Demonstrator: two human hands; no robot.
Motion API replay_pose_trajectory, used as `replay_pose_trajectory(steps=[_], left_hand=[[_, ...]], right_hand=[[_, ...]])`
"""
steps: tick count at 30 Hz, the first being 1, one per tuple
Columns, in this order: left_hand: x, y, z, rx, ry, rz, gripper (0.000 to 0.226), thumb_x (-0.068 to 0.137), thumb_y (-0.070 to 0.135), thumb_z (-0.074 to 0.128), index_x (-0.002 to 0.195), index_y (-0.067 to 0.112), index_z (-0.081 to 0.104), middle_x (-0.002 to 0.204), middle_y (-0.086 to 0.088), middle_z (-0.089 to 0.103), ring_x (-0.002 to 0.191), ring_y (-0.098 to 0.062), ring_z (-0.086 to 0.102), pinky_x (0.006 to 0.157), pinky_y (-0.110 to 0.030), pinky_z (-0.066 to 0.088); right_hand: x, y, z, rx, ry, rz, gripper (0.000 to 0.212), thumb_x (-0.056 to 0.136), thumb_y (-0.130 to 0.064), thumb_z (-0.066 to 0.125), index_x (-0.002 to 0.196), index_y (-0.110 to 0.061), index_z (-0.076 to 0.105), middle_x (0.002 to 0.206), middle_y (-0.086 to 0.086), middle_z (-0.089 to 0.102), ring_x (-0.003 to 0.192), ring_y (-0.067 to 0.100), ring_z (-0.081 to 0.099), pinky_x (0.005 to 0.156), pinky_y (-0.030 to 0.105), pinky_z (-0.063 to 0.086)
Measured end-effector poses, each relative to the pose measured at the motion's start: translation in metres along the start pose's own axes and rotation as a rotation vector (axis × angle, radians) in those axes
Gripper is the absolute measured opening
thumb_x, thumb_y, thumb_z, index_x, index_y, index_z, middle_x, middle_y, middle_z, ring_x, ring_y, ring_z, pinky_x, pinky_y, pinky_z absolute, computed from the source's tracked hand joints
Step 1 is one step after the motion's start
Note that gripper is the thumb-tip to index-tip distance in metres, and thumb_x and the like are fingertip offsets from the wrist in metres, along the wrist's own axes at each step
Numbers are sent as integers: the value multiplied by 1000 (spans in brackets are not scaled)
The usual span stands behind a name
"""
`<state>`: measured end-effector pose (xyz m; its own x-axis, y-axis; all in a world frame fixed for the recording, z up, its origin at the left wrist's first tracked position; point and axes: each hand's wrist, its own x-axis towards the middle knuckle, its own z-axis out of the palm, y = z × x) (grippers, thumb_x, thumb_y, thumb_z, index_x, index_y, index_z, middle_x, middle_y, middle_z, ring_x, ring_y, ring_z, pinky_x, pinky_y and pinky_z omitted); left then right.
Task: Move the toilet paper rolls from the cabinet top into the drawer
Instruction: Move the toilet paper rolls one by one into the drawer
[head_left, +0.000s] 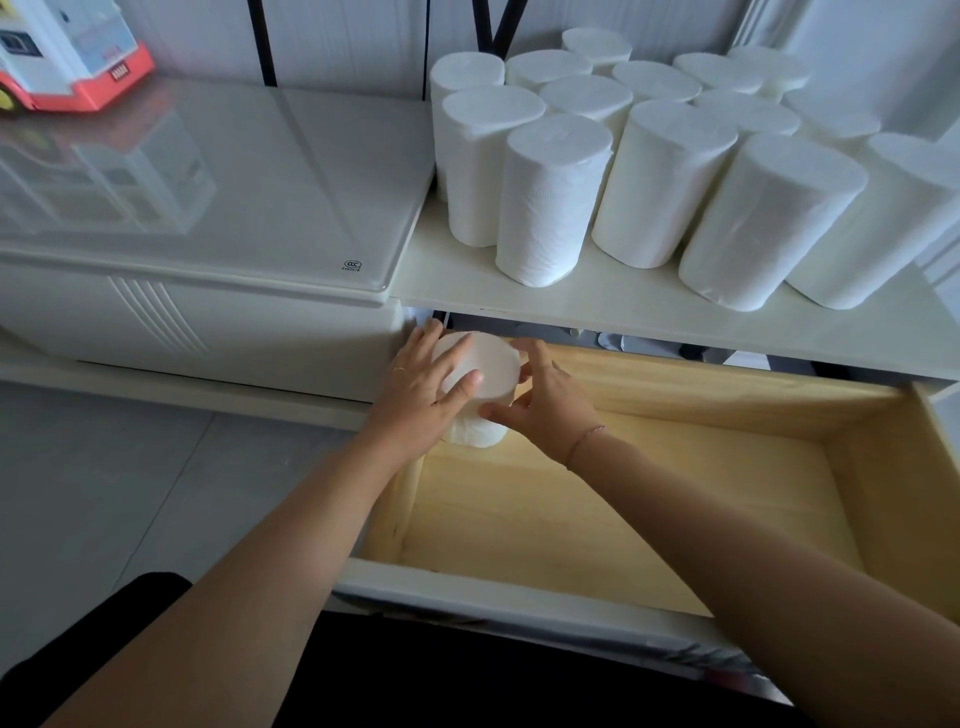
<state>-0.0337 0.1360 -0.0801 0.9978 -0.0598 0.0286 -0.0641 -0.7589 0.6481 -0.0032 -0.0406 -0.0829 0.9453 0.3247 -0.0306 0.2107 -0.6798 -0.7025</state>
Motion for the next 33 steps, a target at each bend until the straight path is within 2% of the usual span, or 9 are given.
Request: replay_pose_trajectory(steps=[2,4,7,10,12,19,26,28,33], left_hand=[[1,-1,1,3,-1,-10,65,85,64,26,145,38,28,158,9,1,144,-10,-6,114,-36,3],[2,-3,2,16,0,-21,66,86,63,25,145,35,28,158,8,2,144,-11,-6,116,-36,3],[1,-4,2,43,-12,-19,67,86,64,22,146,36,24,158,9,0,144,-12,-8,114,-38,5],[1,-4,2,42,-20,-28,66,85,66,21,146,40,23,158,13,-1,144,-9,-10,113,-35,3],[0,-2,2,26,-12,-26,67,84,67,22,145,39,25,158,12,1,144,-8,-9,113,-33,1],[-1,0,1,148,-8,15,60,94,55,25,149,32,17,158,12,-1,144,-8,-10,117,-38,-3],[2,-2,4,197,20,76,55,99,45,24,150,24,16,158,9,4,143,-4,-7,113,-29,-10],[3,-2,5,196,19,78,56,99,45,24,149,22,17,158,8,6,143,-4,-6,113,-29,-10],[3,0,4,219,13,72,61,96,50,20,149,21,18,158,8,6,143,-5,-5,113,-29,-9]], right_hand=[[-1,-8,-15,-8,82,-6,77,66,-65,68,126,-26,39,107,-5,58,80,10,60,70,25,48],[7,-18,-38,34,328,-44,76,66,-65,68,123,-22,41,101,-7,54,85,12,58,77,30,53],[40,-31,-73,115,545,-71,94,69,-51,77,140,-11,30,128,6,43,118,21,46,105,34,41],[75,-44,-89,182,439,-23,116,69,-46,80,151,-12,6,152,10,20,141,22,24,115,30,22],[91,-48,-88,250,435,-32,117,68,-41,82,151,-12,5,154,8,19,143,21,21,117,29,17],[78,-50,-84,387,474,-63,103,64,-32,83,144,-14,21,139,2,40,128,17,41,109,38,39],[-24,-18,-89,387,283,-151,94,57,-45,85,127,-48,23,130,-15,46,121,-2,46,93,9,42],[-39,-6,-87,382,229,-130,95,56,-44,86,130,-44,26,128,-21,47,118,-9,46,91,5,42],[-49,26,-66,341,135,28,95,58,-29,90,129,-37,27,127,-11,48,116,4,50,94,24,44]])
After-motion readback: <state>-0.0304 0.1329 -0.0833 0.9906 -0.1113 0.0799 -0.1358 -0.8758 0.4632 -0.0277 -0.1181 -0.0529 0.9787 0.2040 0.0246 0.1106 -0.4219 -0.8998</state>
